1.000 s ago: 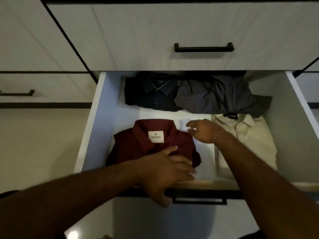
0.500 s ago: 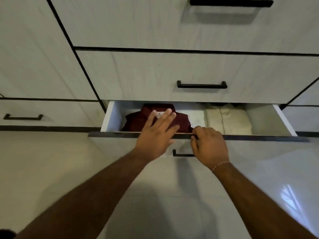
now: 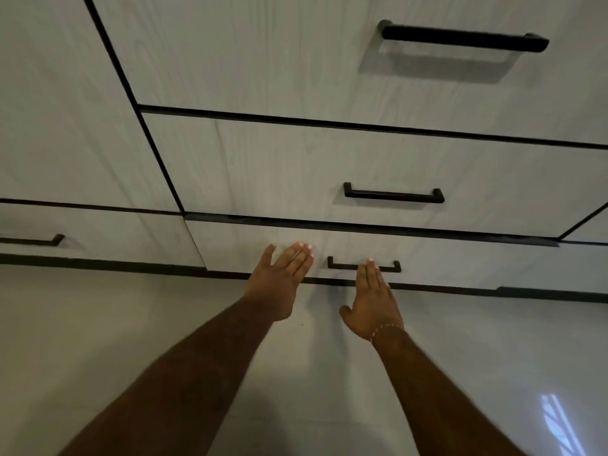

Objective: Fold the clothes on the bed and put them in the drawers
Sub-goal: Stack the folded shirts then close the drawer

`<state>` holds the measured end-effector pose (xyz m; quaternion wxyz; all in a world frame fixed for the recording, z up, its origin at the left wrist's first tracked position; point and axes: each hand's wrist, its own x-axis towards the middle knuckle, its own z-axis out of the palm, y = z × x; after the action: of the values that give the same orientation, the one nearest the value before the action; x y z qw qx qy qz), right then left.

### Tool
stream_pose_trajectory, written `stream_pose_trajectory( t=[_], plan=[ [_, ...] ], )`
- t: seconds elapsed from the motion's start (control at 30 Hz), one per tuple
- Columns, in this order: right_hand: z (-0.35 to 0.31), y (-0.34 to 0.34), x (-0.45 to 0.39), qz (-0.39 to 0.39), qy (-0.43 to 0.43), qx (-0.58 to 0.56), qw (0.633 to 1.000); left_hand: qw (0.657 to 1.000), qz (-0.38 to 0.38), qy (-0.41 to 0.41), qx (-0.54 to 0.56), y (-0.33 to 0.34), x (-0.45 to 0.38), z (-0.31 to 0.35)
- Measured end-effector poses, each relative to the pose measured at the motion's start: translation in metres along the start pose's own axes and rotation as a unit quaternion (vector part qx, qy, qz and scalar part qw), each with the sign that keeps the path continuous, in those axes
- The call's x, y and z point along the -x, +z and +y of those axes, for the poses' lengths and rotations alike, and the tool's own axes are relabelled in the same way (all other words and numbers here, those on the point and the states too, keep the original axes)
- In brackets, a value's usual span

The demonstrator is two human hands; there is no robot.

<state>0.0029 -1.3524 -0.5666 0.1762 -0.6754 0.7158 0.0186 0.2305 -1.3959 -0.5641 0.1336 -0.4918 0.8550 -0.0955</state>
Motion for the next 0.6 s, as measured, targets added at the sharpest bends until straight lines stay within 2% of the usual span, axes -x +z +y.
stream_pose_trajectory(
  t=[0.07, 0.1, 0.17, 0.2, 0.23, 0.3, 0.33, 0.37, 0.4, 0.47, 0.53, 0.6],
  plan=[
    [-0.009, -0.013, -0.010, -0.004, 0.009, -0.022, 1.000, 0.999, -0.026, -0.008, 0.017, 0.006, -0.006, 0.002],
    [-0.013, -0.021, -0.009, 0.060, 0.008, -0.039, 0.997, 0.999, -0.044, -0.011, 0.027, 0.003, -0.009, 0.005],
    [-0.021, -0.036, 0.000, 0.291, 0.012, -0.068, 0.954, 0.993, -0.063, -0.018, 0.095, -0.010, -0.013, 0.013],
    [-0.025, -0.042, 0.004, 0.384, 0.011, -0.090, 0.919, 0.988, -0.029, -0.015, 0.149, -0.020, -0.013, 0.017],
    [-0.029, -0.052, 0.007, 0.443, -0.004, -0.101, 0.891, 0.976, 0.059, -0.007, 0.207, -0.032, -0.013, 0.022],
    [-0.030, -0.074, 0.003, 0.473, -0.042, -0.077, 0.877, 0.918, 0.281, -0.007, 0.282, -0.062, -0.017, 0.030],
    [-0.029, -0.086, -0.001, 0.468, -0.051, -0.050, 0.881, 0.881, 0.354, -0.014, 0.314, -0.079, -0.023, 0.030],
    [-0.029, -0.097, -0.006, 0.461, -0.052, -0.019, 0.886, 0.858, 0.385, -0.021, 0.339, -0.094, -0.030, 0.028],
    [-0.028, -0.107, -0.010, 0.457, -0.049, 0.014, 0.888, 0.853, 0.384, -0.029, 0.353, -0.108, -0.036, 0.025],
    [-0.028, -0.118, -0.014, 0.465, -0.042, 0.062, 0.882, 0.871, 0.370, -0.044, 0.321, -0.123, -0.044, 0.016],
    [-0.028, -0.122, -0.015, 0.471, -0.051, 0.077, 0.877, 0.892, 0.369, -0.055, 0.257, -0.128, -0.048, 0.010],
    [-0.028, -0.124, -0.016, 0.452, -0.062, 0.071, 0.887, 0.898, 0.364, -0.065, 0.237, -0.130, -0.053, 0.009]
  ],
)
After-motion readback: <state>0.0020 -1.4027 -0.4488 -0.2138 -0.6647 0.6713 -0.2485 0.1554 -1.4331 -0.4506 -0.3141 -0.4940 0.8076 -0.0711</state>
